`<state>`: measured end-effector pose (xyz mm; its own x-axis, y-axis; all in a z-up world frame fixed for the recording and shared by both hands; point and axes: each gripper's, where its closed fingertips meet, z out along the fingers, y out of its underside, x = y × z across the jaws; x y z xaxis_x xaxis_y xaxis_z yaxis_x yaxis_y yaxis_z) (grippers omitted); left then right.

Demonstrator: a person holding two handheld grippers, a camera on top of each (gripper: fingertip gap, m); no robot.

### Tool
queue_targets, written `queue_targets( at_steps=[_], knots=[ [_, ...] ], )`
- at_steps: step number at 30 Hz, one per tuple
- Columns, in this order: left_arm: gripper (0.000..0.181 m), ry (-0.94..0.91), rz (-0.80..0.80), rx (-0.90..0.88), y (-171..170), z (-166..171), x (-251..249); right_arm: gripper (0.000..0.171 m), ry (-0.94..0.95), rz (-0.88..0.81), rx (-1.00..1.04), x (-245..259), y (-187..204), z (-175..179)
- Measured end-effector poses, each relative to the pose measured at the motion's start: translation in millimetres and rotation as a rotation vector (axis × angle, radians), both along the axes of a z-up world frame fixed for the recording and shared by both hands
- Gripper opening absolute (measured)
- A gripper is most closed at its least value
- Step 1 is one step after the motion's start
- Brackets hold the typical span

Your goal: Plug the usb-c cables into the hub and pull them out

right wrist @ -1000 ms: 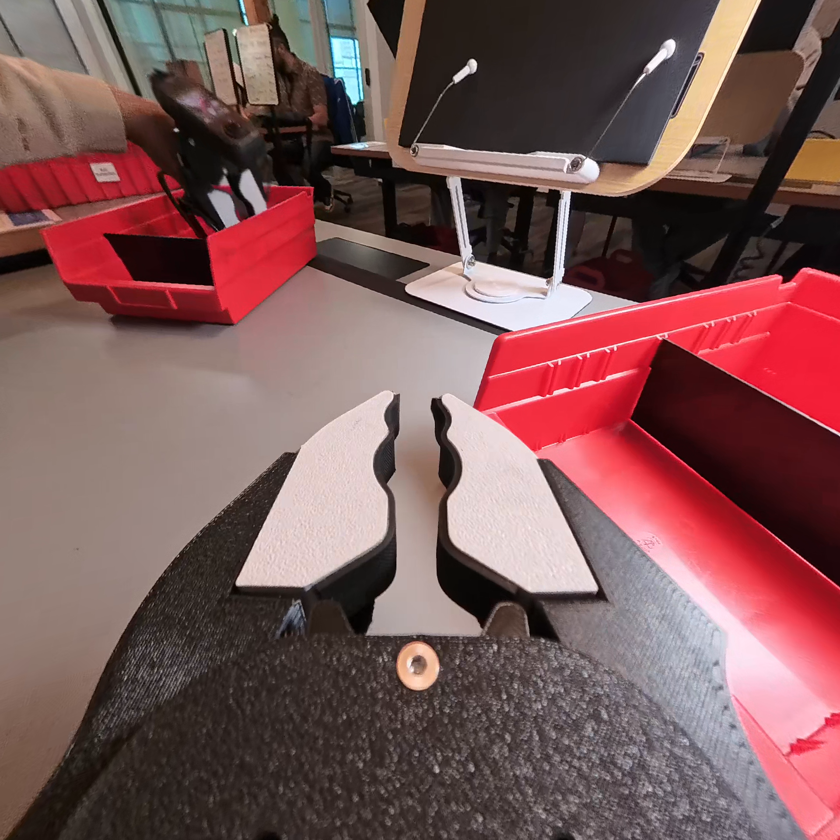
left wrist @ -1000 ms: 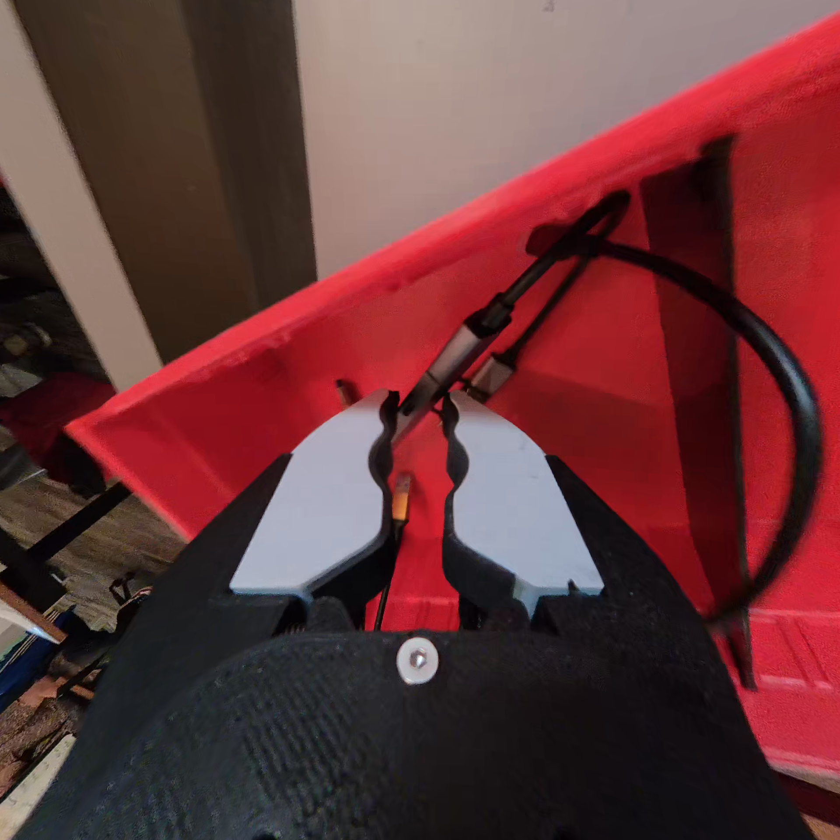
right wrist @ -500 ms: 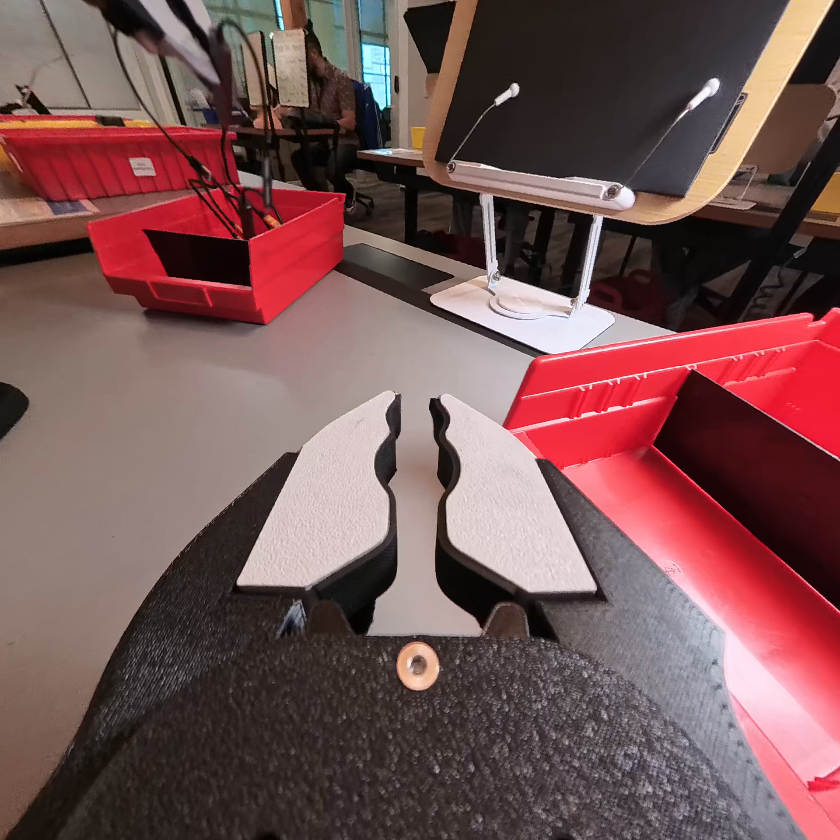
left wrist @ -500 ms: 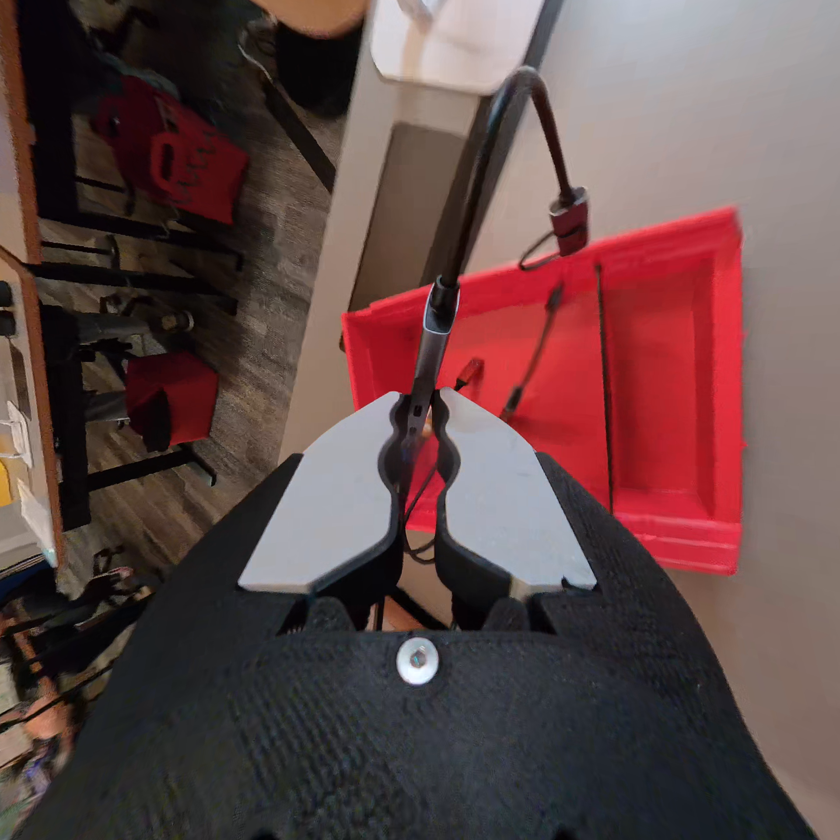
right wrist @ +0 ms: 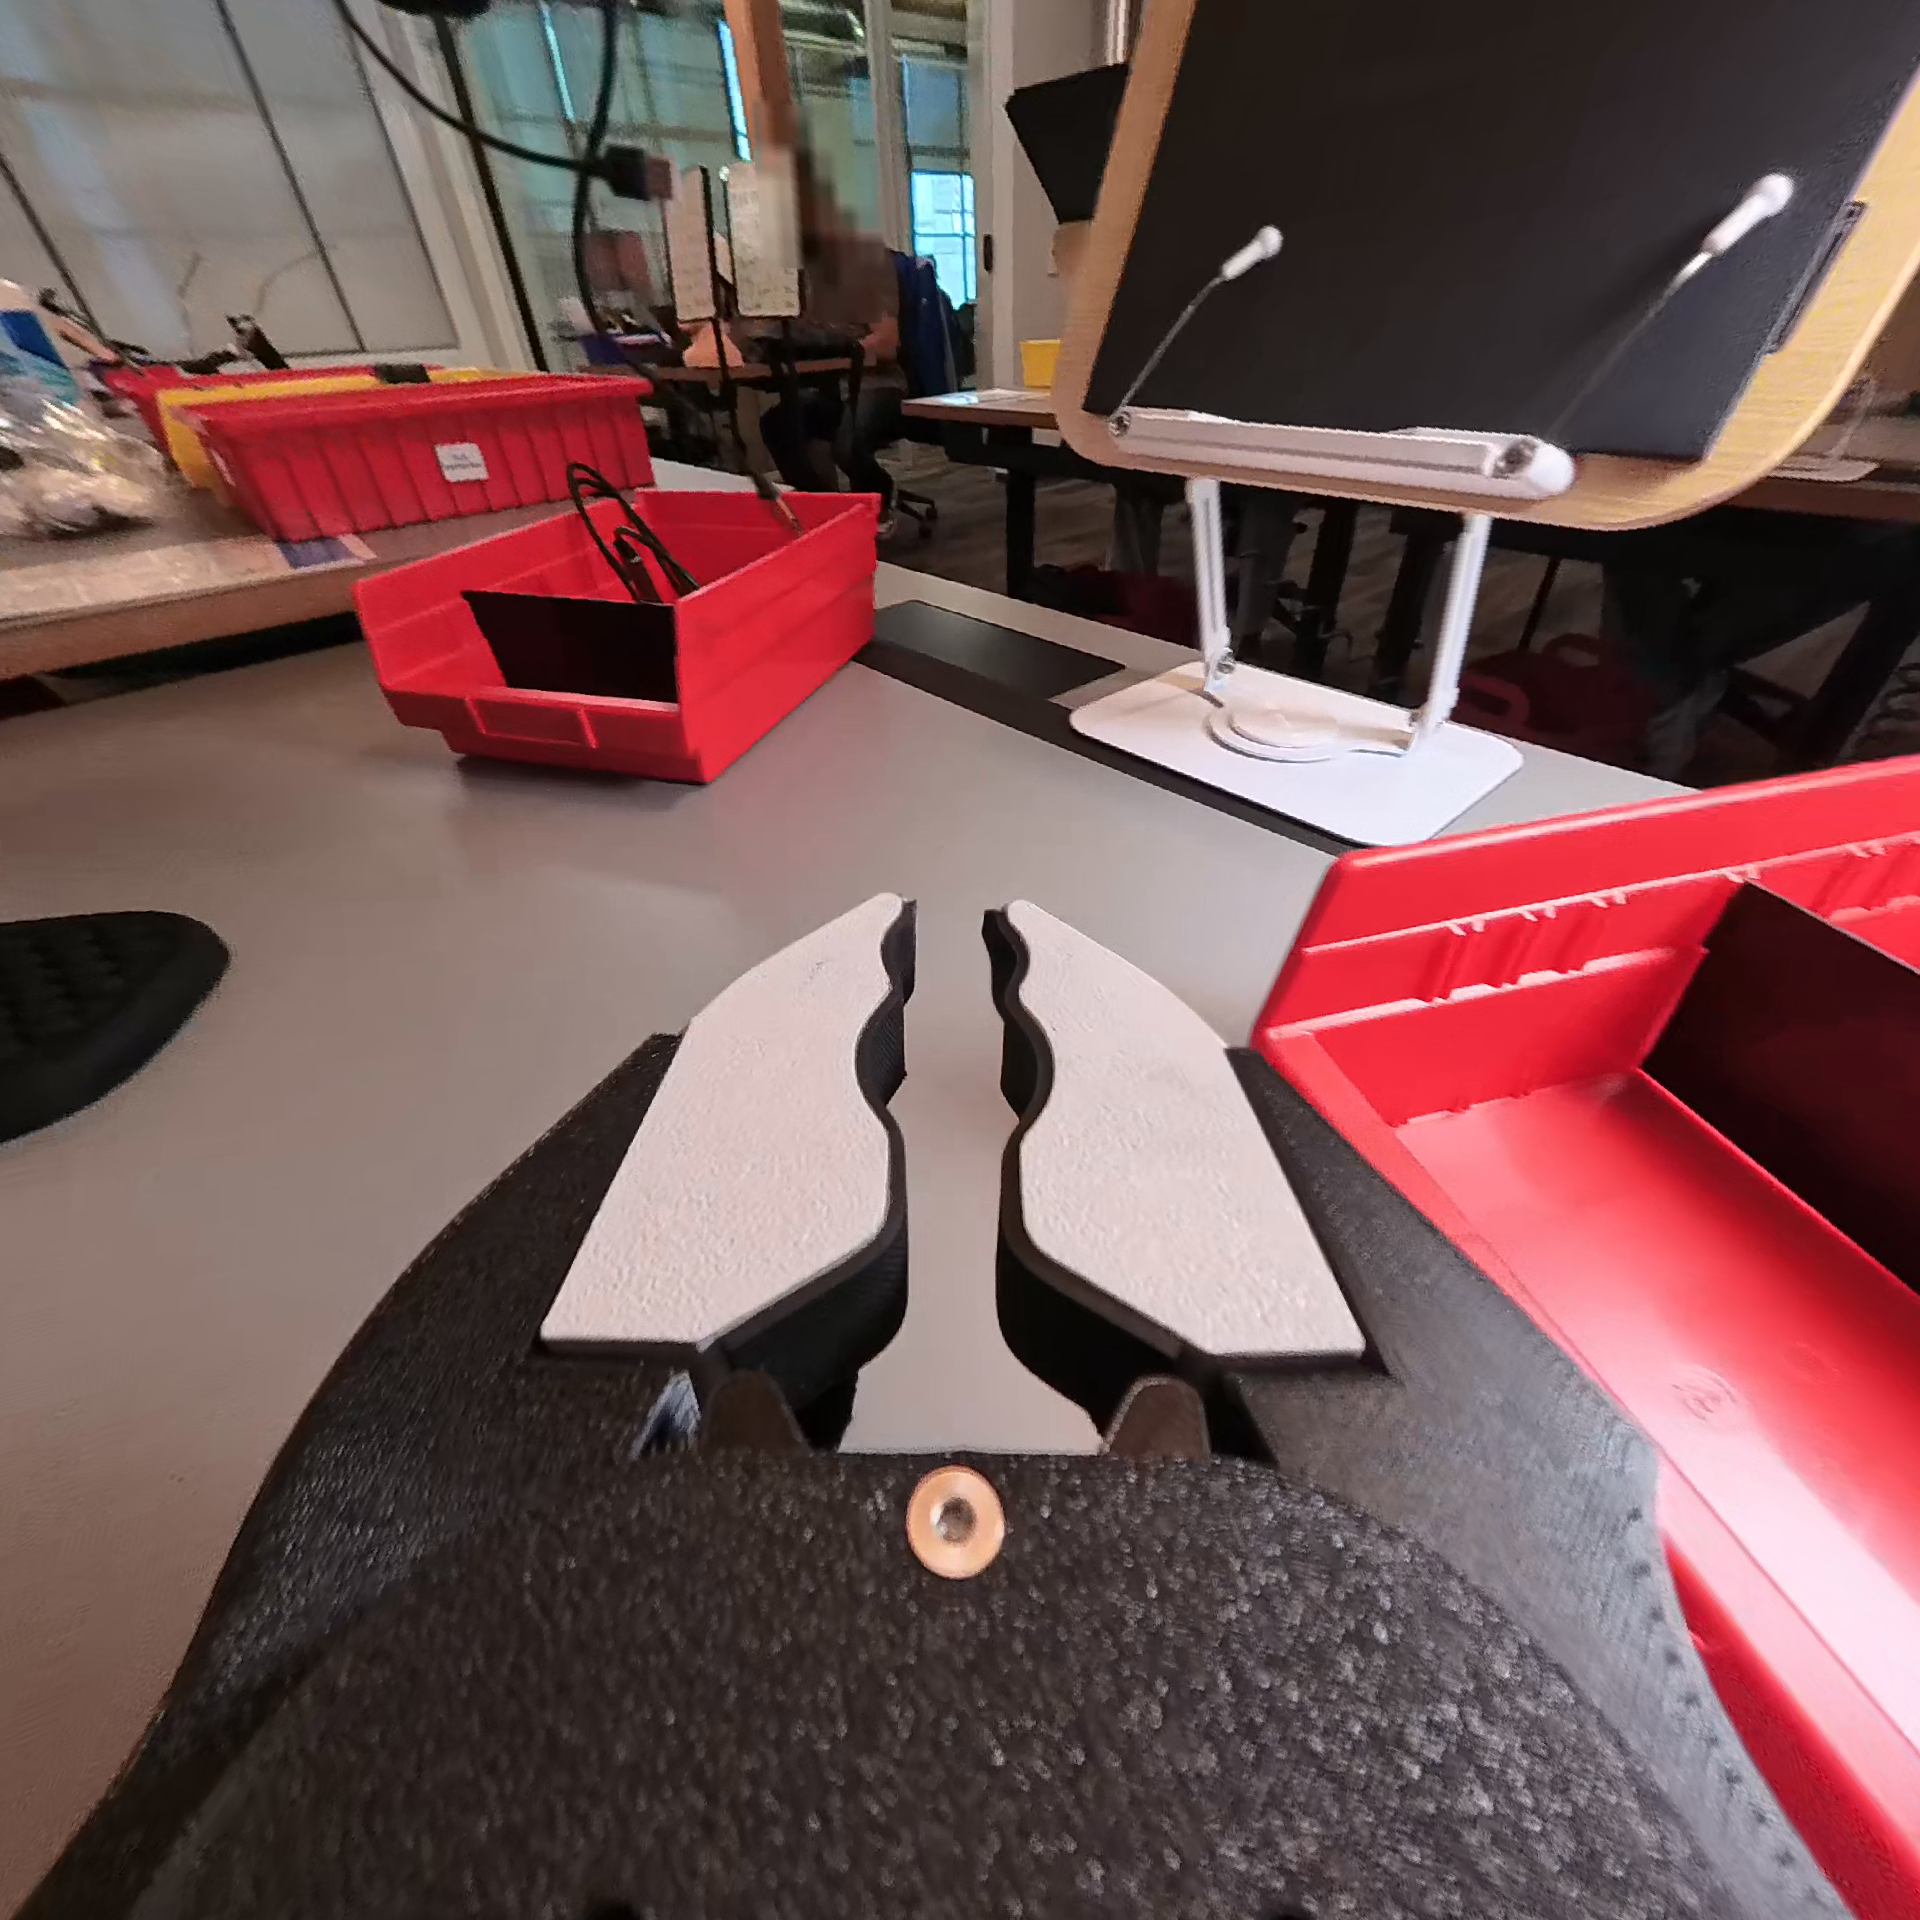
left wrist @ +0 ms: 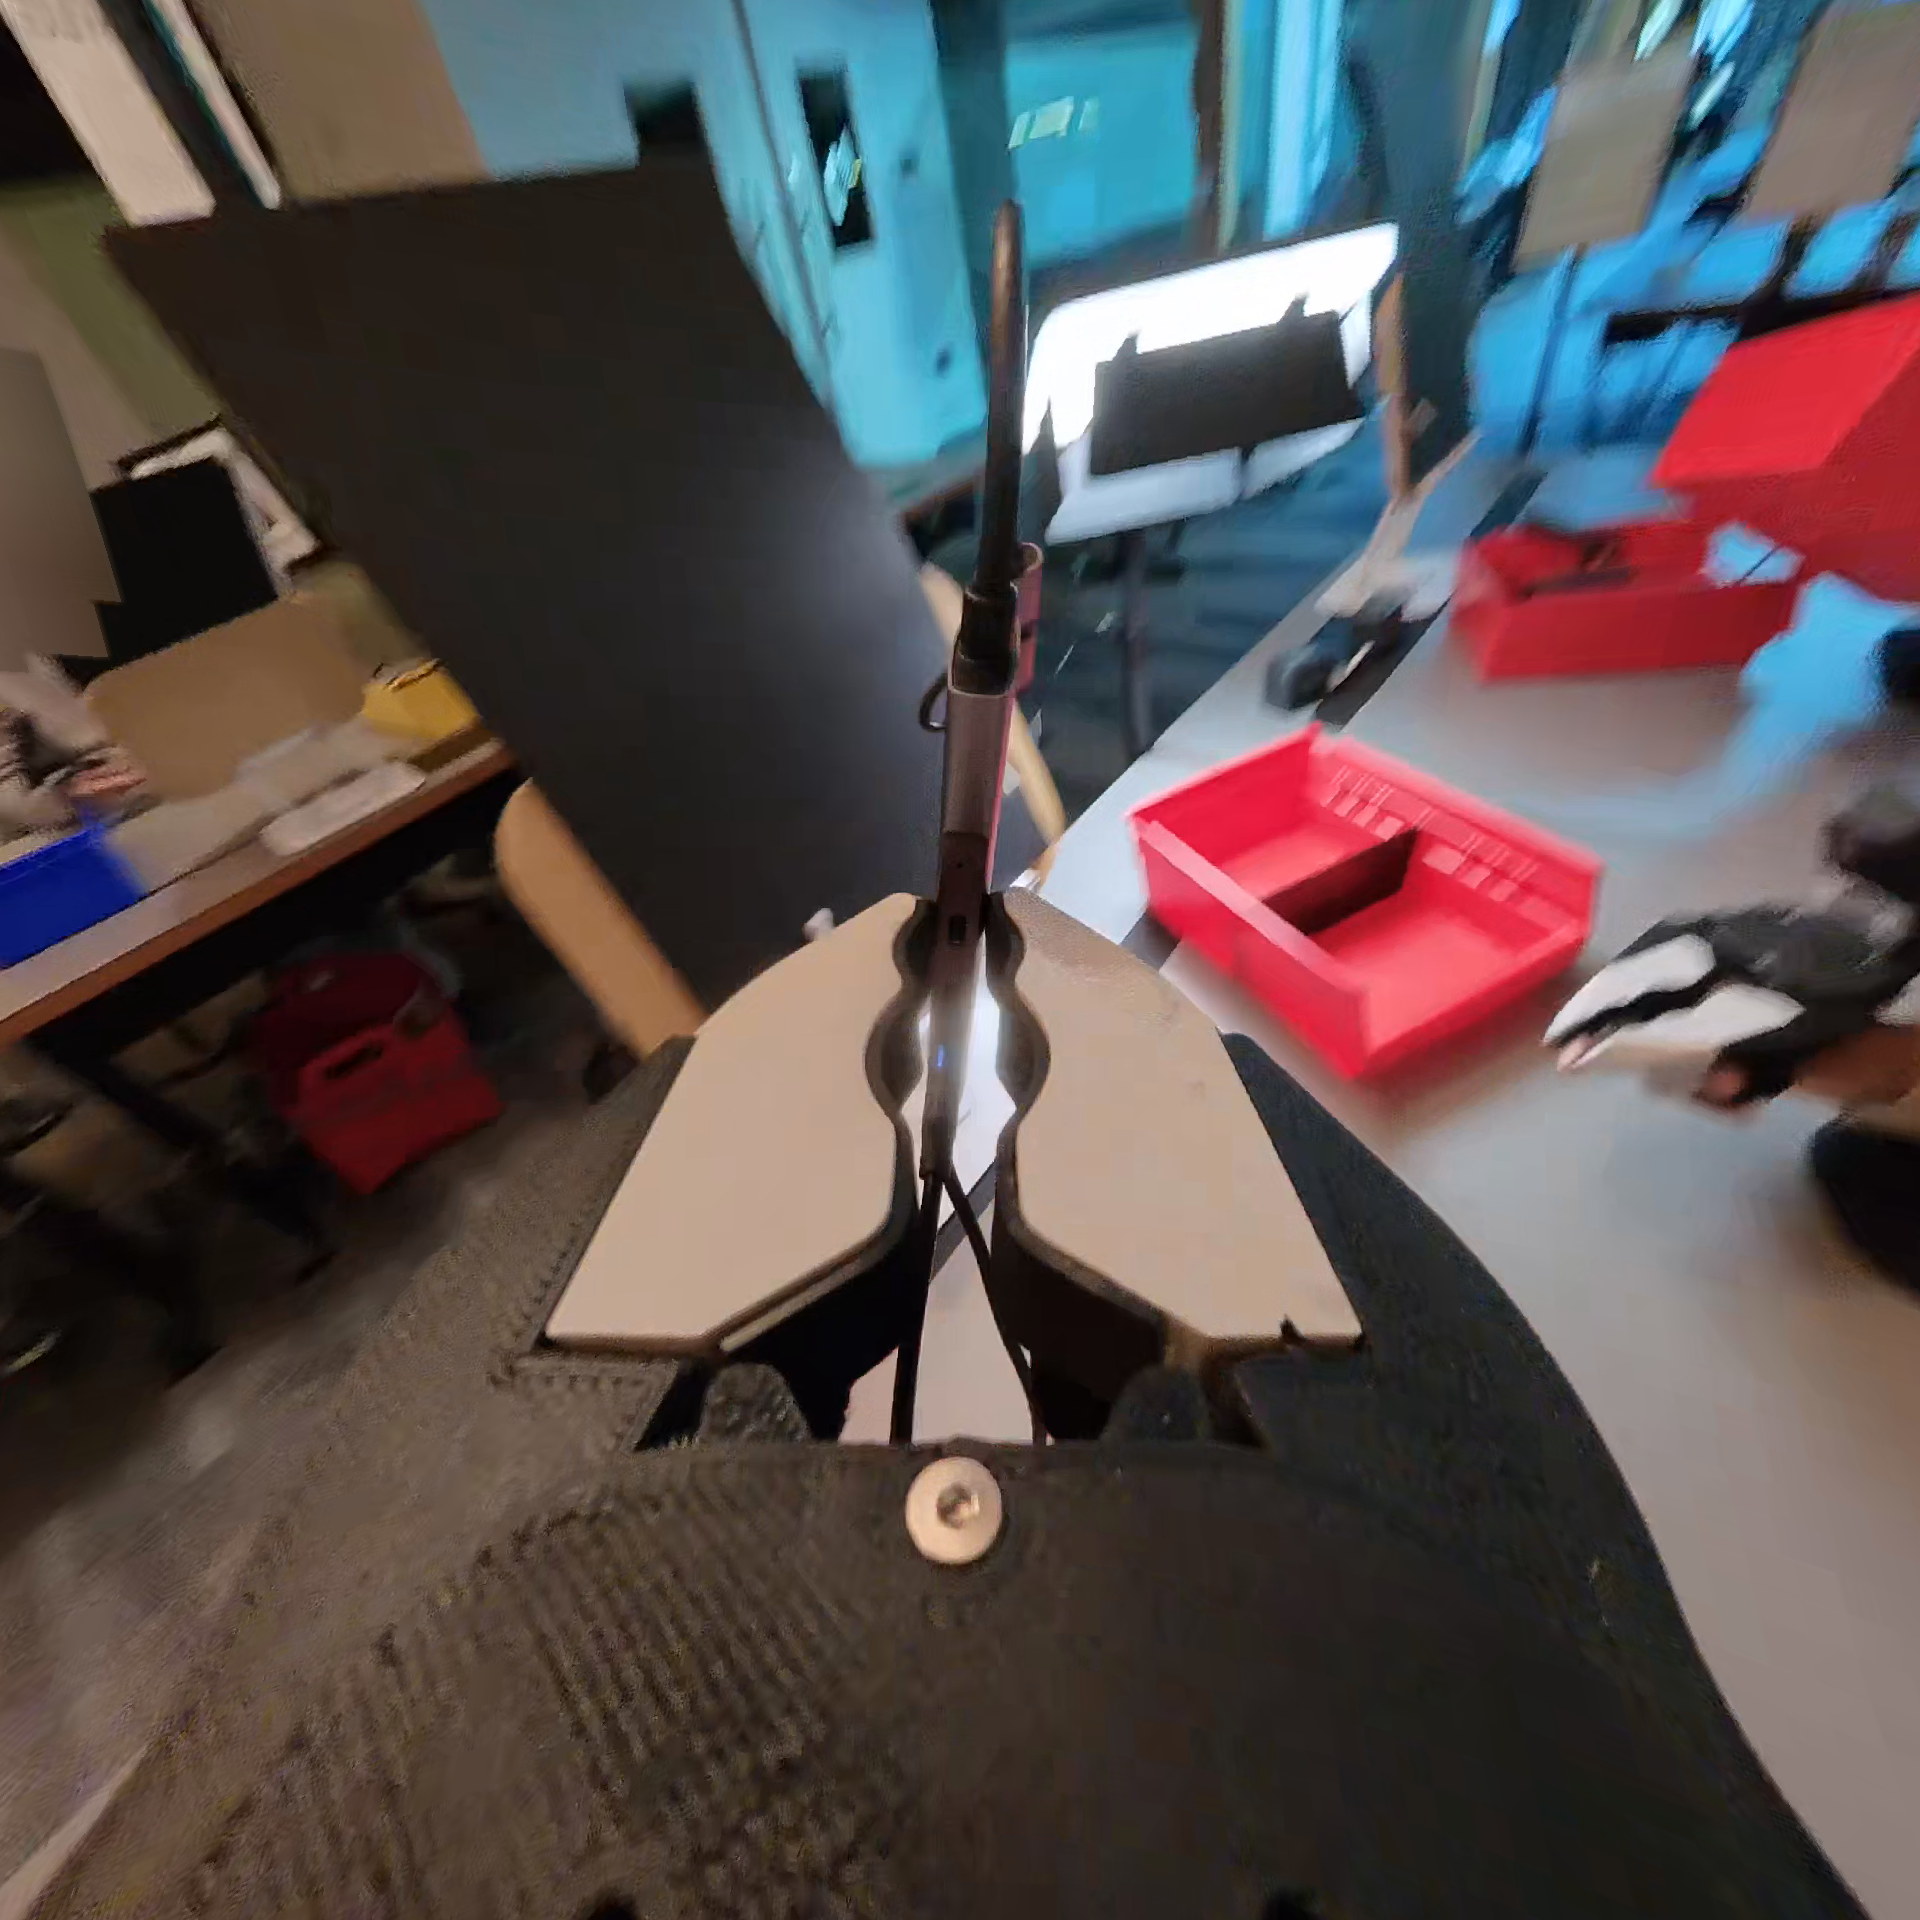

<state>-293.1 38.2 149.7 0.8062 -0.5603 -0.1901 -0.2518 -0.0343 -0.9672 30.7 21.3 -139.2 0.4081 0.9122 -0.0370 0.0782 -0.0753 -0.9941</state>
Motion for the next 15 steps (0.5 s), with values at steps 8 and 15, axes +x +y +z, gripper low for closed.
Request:
queue_targets(
  at_steps=[8,15],
  knots=[
    [0.009,-0.580,-0.292,0.223,-36,25,107,0.017,0.168,0.187,-0.018,-28,-46,29],
    [0.009,-1.034,-0.385,0.264,-39,-29,149,0.021,0.422,0.167,0.149,-17,-81,107]
  ],
)
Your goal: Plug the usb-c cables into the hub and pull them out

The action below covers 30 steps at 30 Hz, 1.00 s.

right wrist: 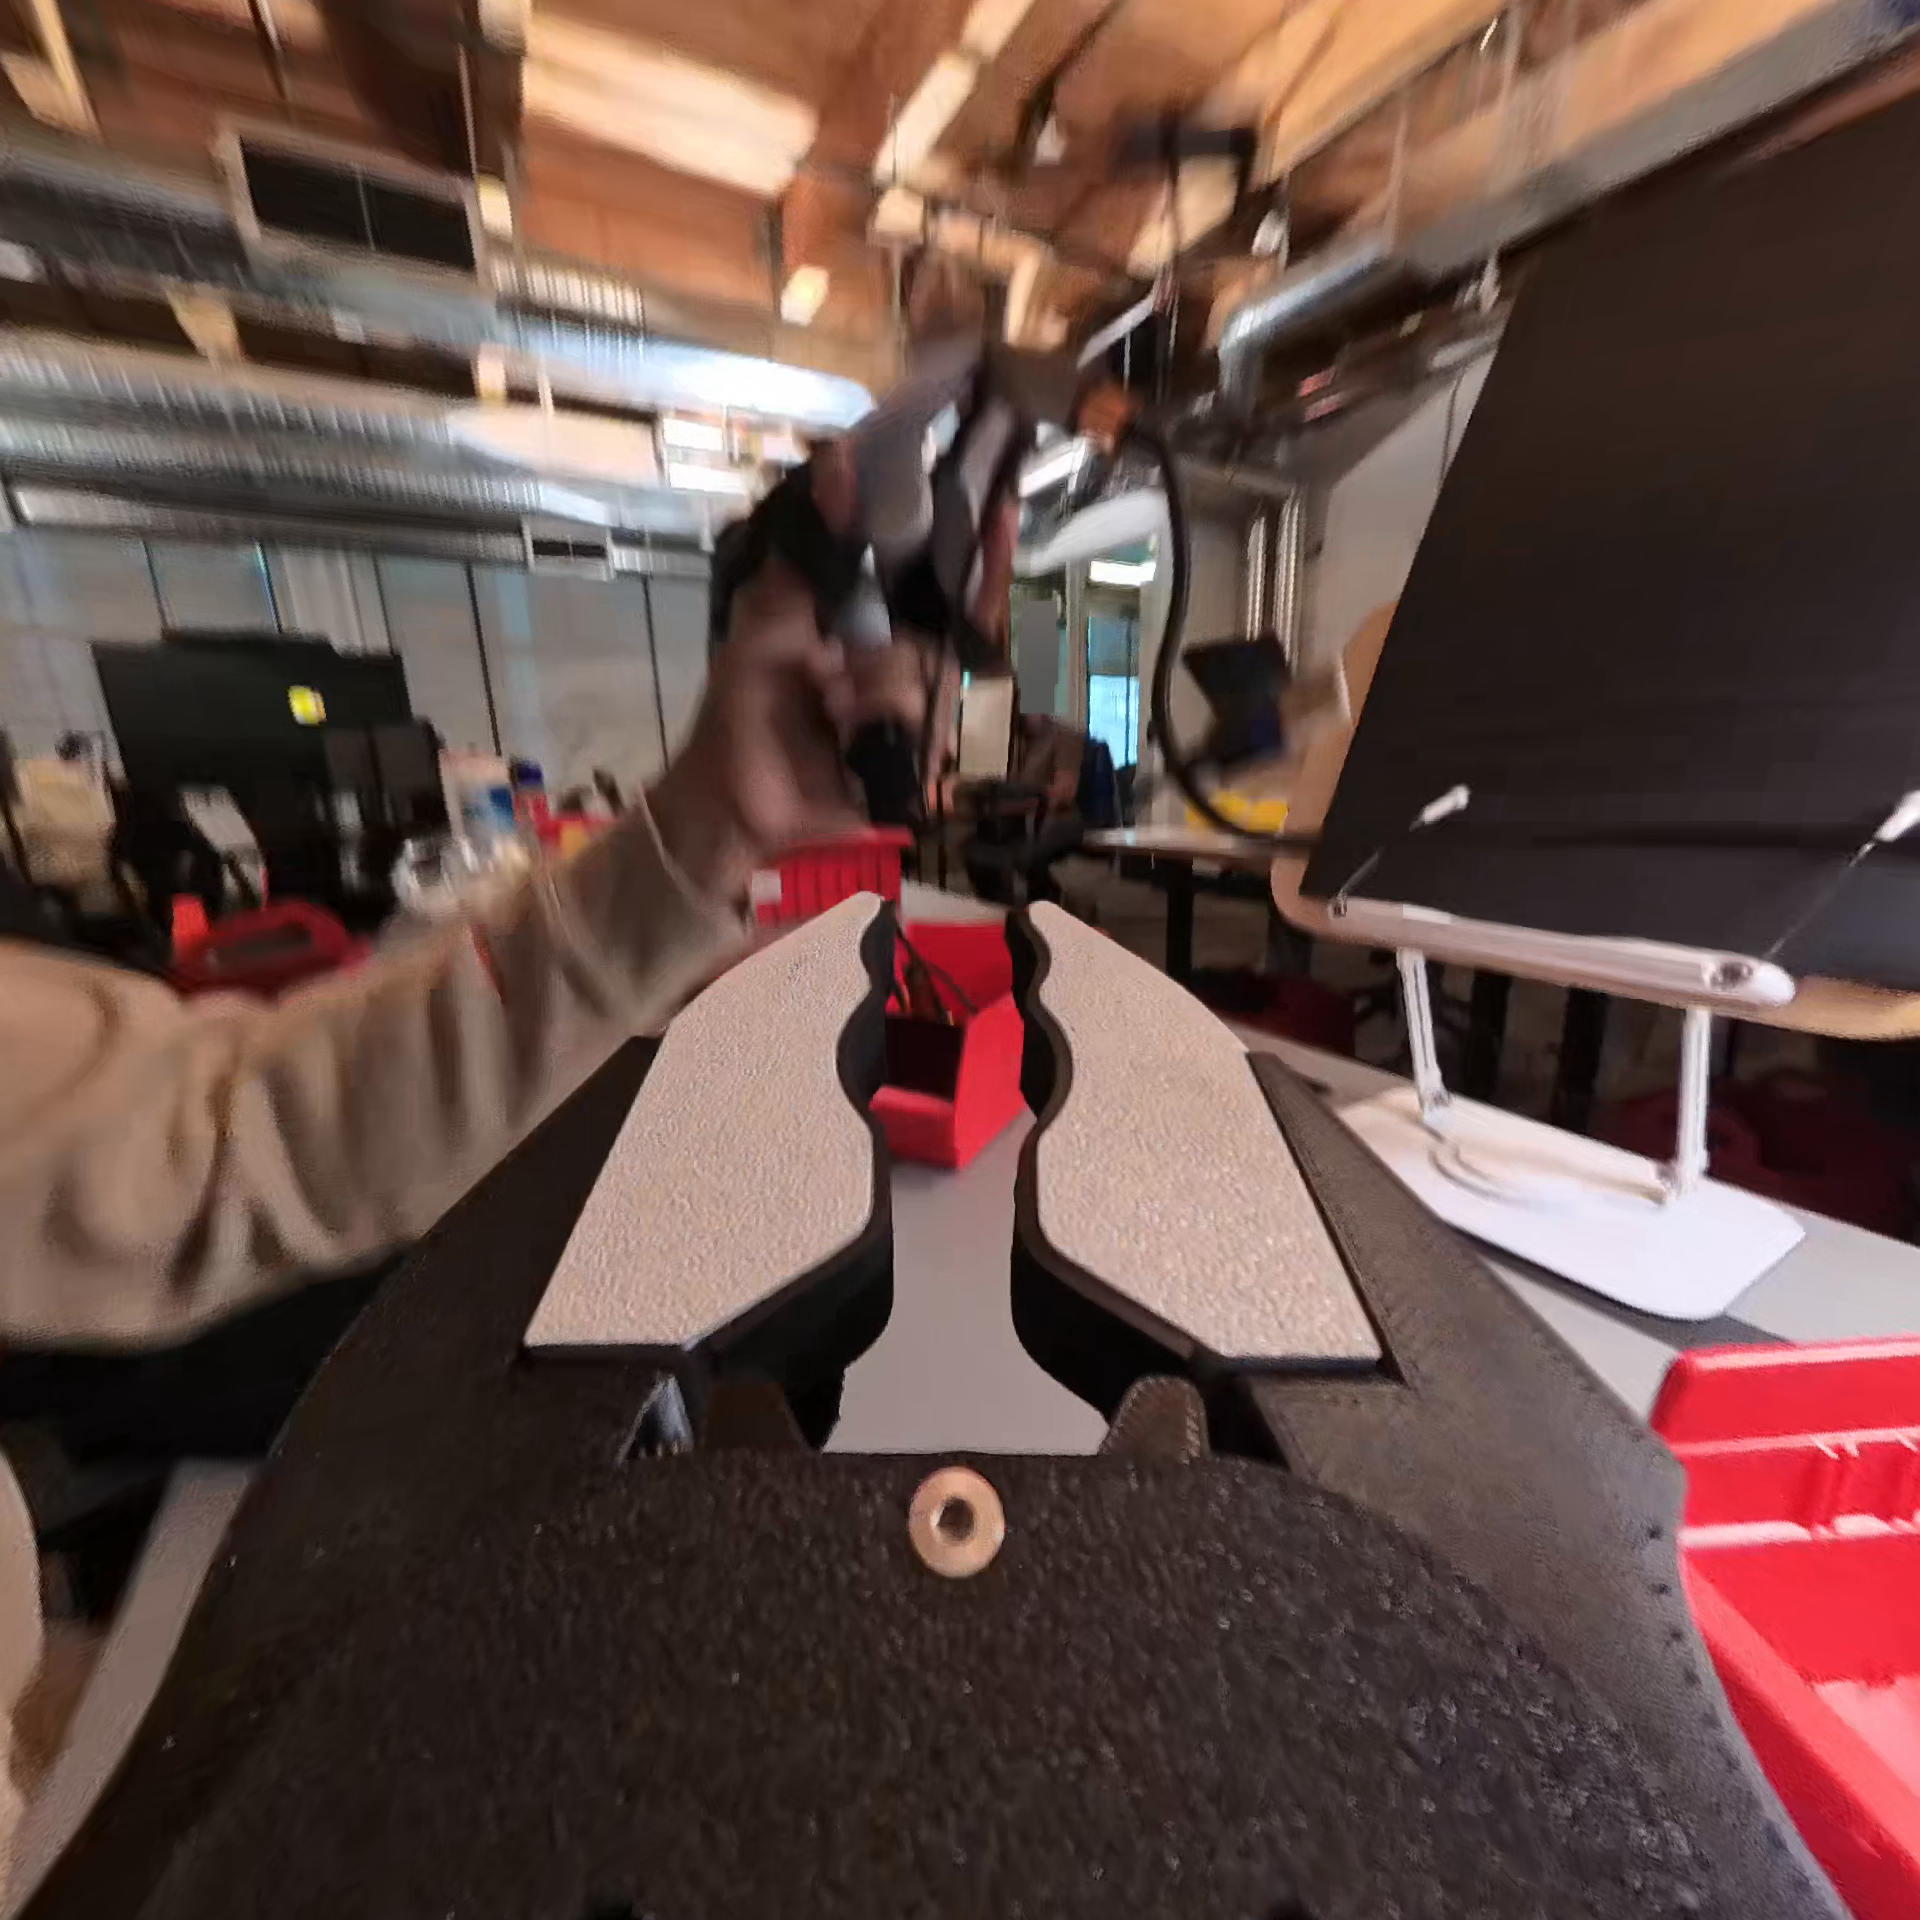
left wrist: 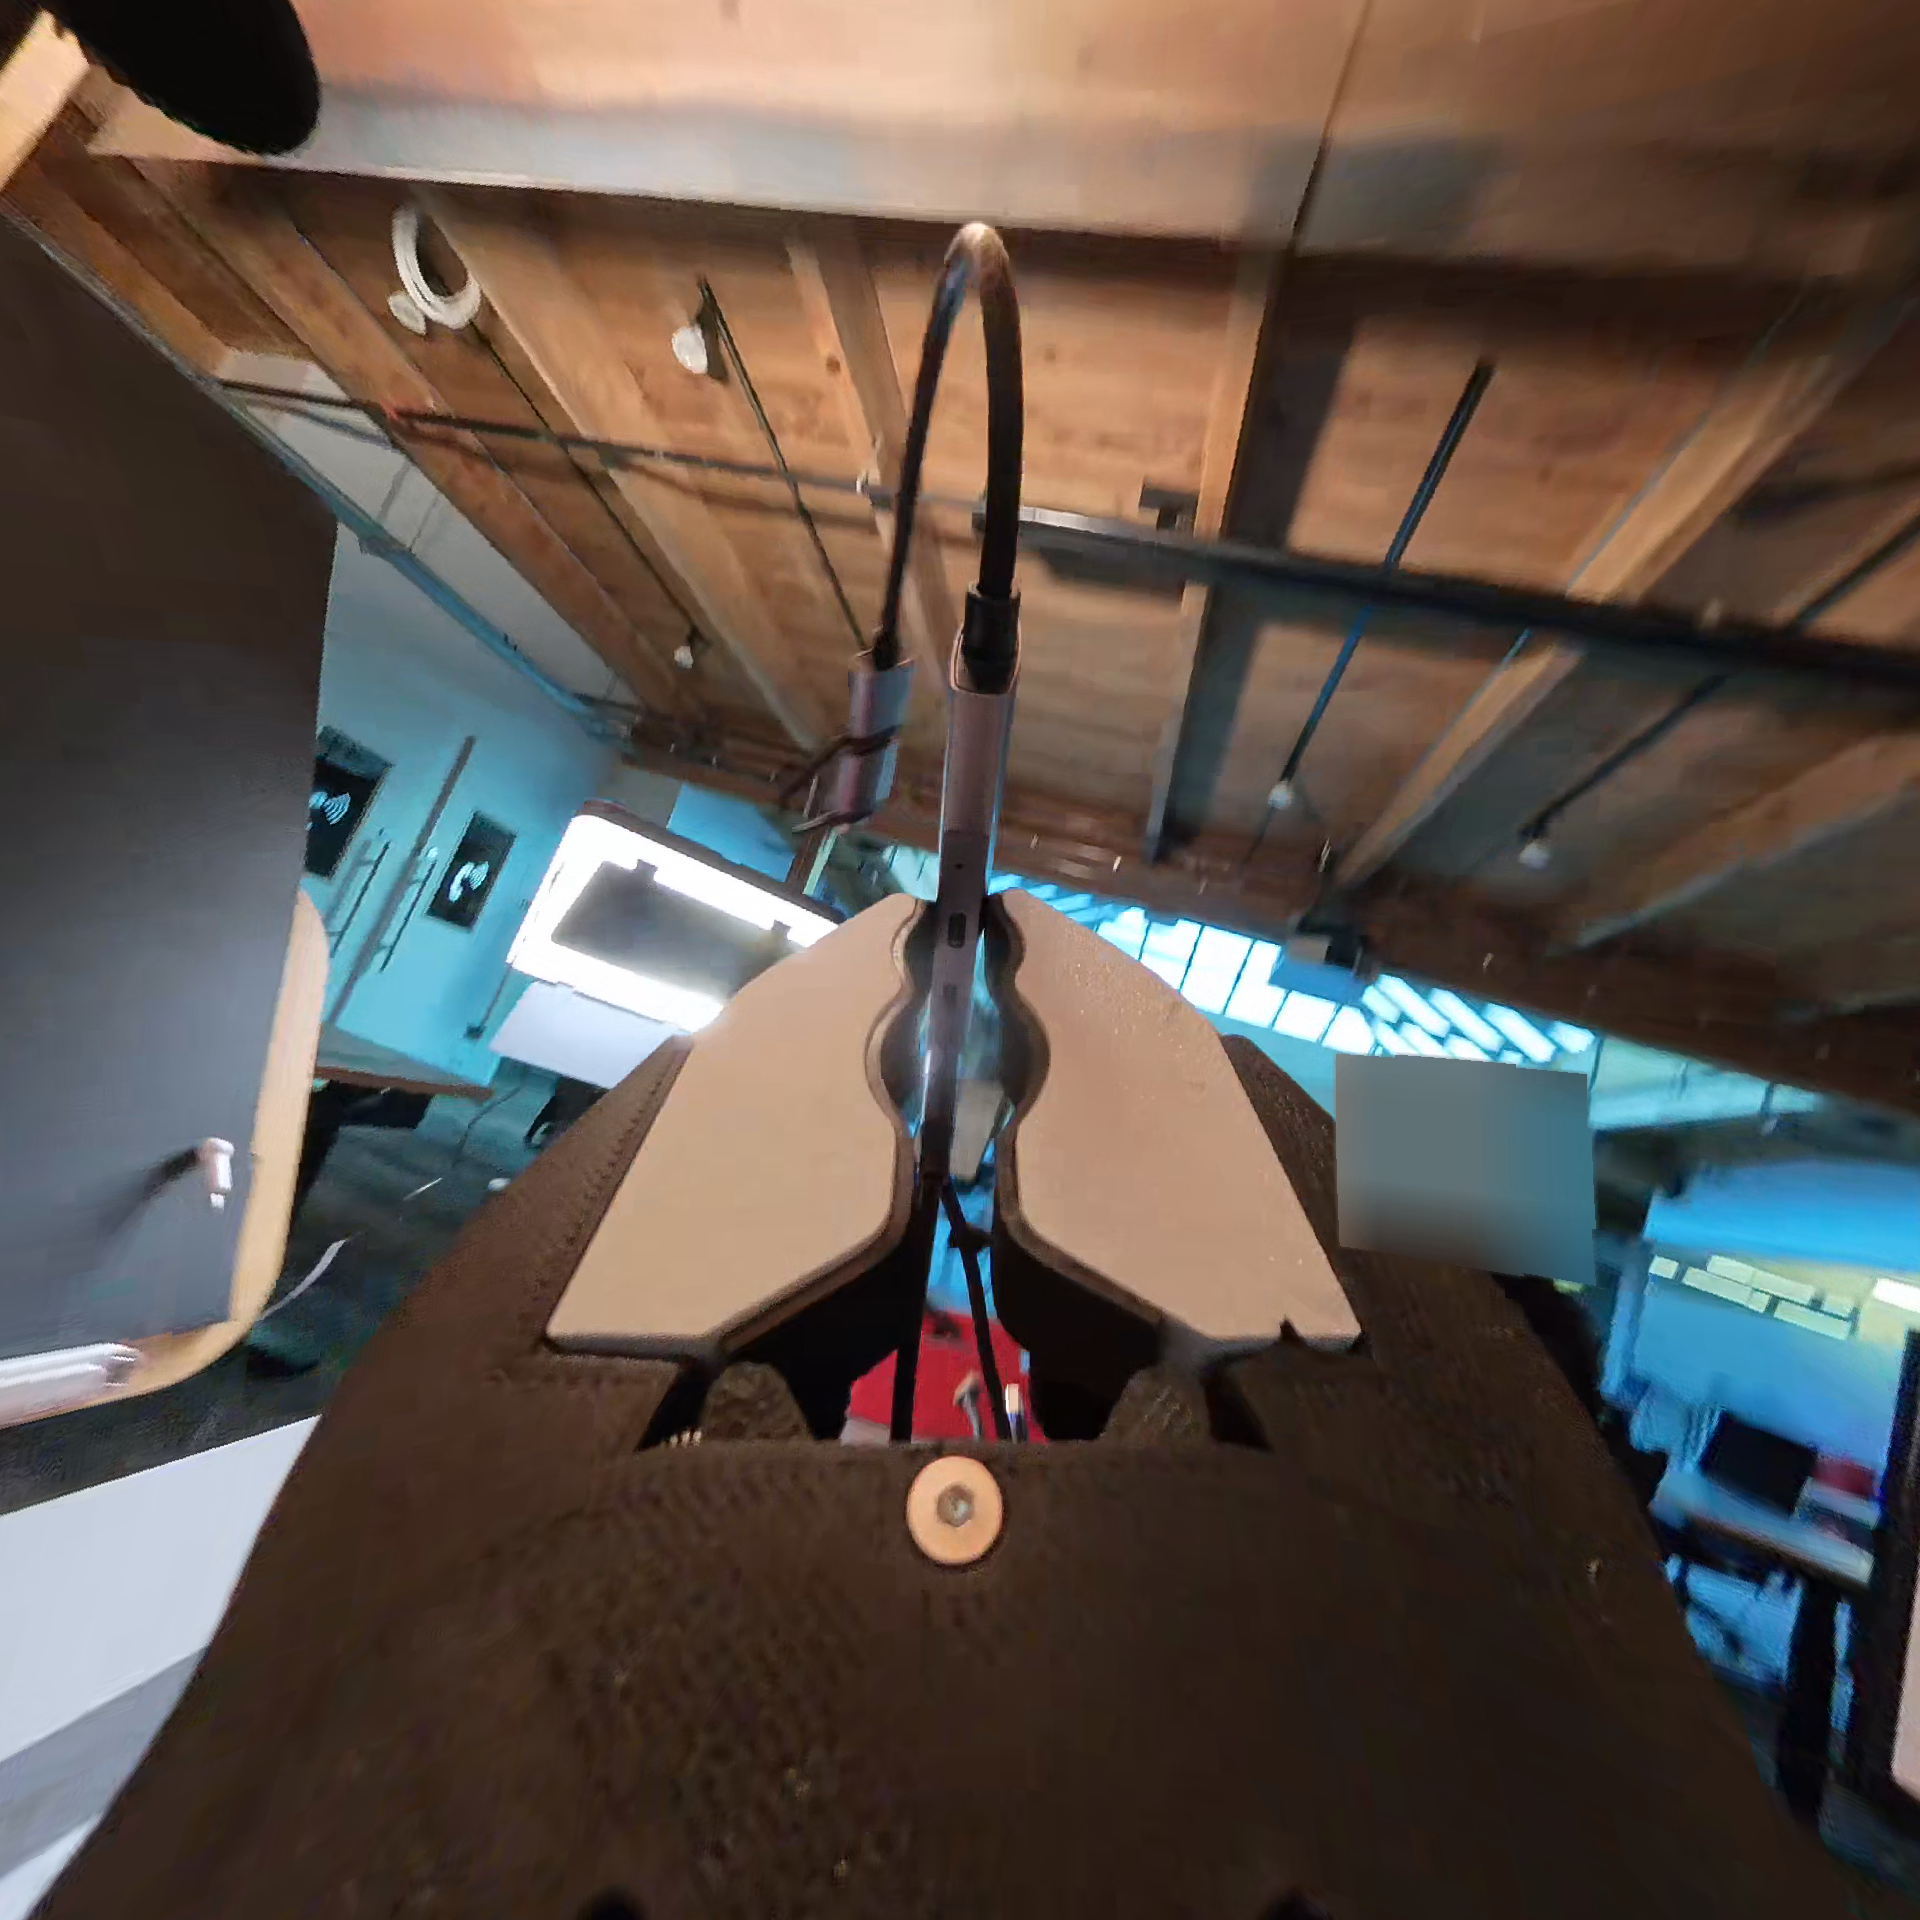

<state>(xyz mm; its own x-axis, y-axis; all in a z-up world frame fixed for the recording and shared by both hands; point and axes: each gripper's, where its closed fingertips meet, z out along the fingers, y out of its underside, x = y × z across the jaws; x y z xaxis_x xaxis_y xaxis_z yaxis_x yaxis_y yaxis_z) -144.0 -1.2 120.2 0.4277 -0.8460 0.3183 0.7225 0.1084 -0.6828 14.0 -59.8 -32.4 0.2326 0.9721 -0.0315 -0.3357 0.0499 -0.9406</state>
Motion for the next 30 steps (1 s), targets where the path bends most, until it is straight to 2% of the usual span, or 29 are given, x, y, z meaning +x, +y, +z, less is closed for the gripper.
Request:
queue_targets(
  at_steps=[4,7,10,12,16,17,20,26,30],
  knots=[
    [0.009,-0.140,-0.030,-0.022,9,-40,18,0.023,0.225,0.006,-0.106,5,-6,32],
    [0.009,-0.141,-0.053,-0.017,9,-62,40,0.028,0.059,-0.223,-0.016,-9,17,32],
    [0.009,-0.119,-0.092,0.003,3,-67,56,0.038,-0.200,-0.511,0.160,-4,57,34],
    [0.009,-0.104,-0.101,0.024,-3,-65,62,0.040,-0.343,-0.591,0.212,1,78,27],
    [0.009,-0.097,-0.149,0.057,-12,-63,72,0.018,-0.384,-0.512,0.194,-4,82,13],
    [0.009,-0.090,-0.146,0.061,-13,-63,73,0.004,-0.365,-0.522,0.216,-1,80,15],
    [0.009,-0.056,-0.159,0.052,-12,-65,77,0.003,-0.305,-0.564,0.275,12,74,30],
    [0.010,0.087,-0.185,-0.050,-1,-81,96,0.002,-0.231,-0.553,0.229,36,78,41],
    [0.018,0.269,-0.246,-0.173,4,-110,108,0.002,-0.265,-0.531,0.240,49,75,42]
  ],
)
